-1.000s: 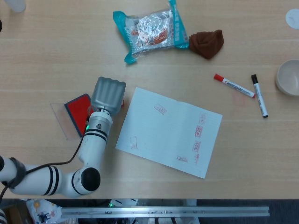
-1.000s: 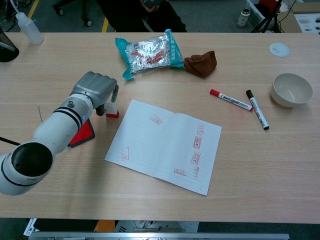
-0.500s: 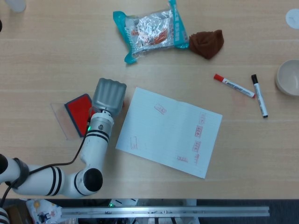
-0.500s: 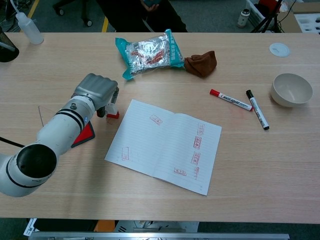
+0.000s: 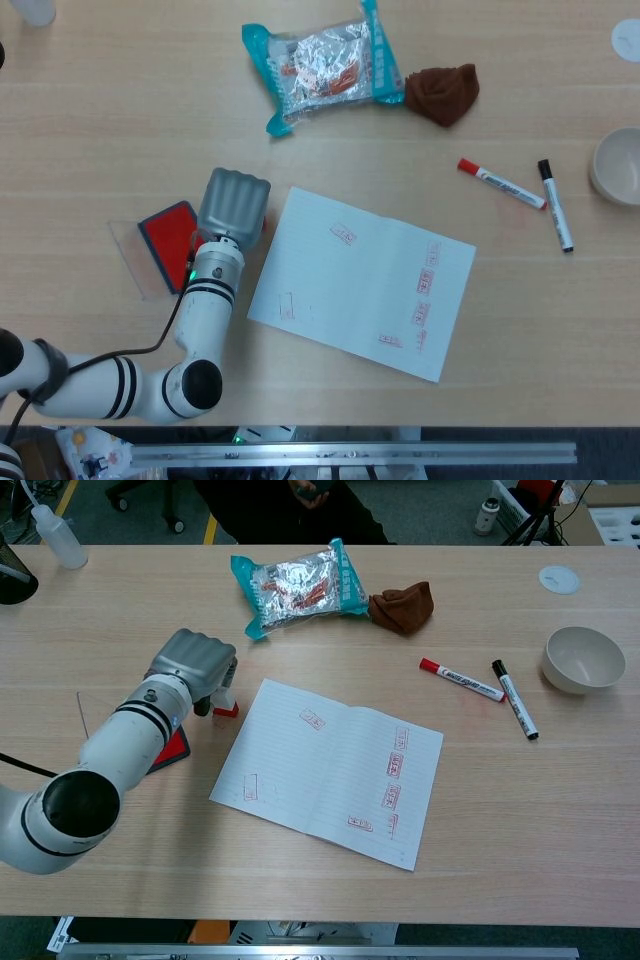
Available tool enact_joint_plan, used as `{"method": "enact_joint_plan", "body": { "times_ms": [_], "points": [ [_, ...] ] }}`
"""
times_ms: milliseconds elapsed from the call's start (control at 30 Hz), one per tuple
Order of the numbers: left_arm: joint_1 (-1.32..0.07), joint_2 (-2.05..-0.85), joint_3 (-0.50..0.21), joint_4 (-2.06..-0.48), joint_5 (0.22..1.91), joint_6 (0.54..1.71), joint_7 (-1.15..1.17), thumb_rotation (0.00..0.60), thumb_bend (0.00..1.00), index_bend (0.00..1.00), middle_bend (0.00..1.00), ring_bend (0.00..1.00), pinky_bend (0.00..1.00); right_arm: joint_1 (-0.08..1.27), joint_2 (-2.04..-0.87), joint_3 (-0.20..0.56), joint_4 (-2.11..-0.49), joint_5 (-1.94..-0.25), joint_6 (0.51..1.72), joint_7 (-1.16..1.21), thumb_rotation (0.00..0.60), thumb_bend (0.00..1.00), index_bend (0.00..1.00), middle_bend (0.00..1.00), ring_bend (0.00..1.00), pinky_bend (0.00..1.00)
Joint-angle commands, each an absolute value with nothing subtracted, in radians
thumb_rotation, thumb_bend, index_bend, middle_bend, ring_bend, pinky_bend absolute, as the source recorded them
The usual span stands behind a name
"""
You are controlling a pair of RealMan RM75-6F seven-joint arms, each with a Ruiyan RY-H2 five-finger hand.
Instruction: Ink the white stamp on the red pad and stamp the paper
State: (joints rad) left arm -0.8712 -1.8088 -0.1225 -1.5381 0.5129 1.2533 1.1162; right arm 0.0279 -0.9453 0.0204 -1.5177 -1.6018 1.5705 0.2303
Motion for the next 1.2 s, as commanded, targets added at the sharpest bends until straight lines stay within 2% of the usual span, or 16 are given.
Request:
{"method": "enact_joint_plan", "body": {
  "times_ms": [33, 1200],
  "points": [
    [-0.870, -1.811, -0.119, -1.534, 0.516, 1.252, 1.117, 0.600, 0.26, 0.49, 1.00, 1.00, 1.00, 0.028, -0.945, 0.020, -1.518, -1.602, 1.570, 0.230, 0.600, 0.20, 0.24, 0.36, 0.29, 0.32],
    [-0.863, -1.836, -0.122, -1.505, 0.558, 1.237, 1.112, 0.600, 0.26, 0.61, 1.00, 1.00, 1.00, 0.026, -0.947, 0.025, -1.514, -1.596, 1.566, 0.235, 0.600, 0.20, 0.25, 0.36, 0.29, 0.32]
  ]
}}
